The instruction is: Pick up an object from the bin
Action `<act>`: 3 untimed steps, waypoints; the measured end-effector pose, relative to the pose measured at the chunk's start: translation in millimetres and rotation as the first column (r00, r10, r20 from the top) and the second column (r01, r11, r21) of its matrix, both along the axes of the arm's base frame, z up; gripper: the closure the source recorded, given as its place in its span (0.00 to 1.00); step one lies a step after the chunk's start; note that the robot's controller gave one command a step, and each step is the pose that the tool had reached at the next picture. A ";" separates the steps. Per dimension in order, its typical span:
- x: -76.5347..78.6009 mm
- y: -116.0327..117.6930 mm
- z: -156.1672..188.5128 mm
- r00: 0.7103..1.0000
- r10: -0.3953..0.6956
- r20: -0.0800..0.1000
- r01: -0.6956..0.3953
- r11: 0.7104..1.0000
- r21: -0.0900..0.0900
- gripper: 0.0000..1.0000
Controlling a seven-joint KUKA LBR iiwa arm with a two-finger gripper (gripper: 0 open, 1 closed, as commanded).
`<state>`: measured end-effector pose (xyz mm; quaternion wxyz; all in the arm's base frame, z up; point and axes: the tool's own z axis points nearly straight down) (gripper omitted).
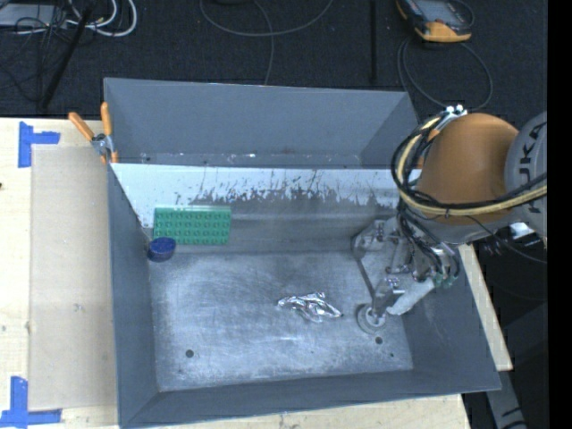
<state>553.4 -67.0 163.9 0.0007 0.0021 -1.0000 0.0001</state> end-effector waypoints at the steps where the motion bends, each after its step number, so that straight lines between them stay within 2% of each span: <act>1: 5.2 38.8 -95.4 0.996 0.090 0.002 -0.090 0.996 0.000 0.00; 2: 5.3 38.2 -90.8 0.996 0.091 -0.001 -0.091 0.996 0.000 1.00; 3: -13.0 16.0 38.9 0.976 0.217 0.008 -0.217 0.976 -0.003 1.00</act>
Offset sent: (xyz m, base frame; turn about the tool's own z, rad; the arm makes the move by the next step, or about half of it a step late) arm 0.0041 0.0378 -0.0939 -0.0902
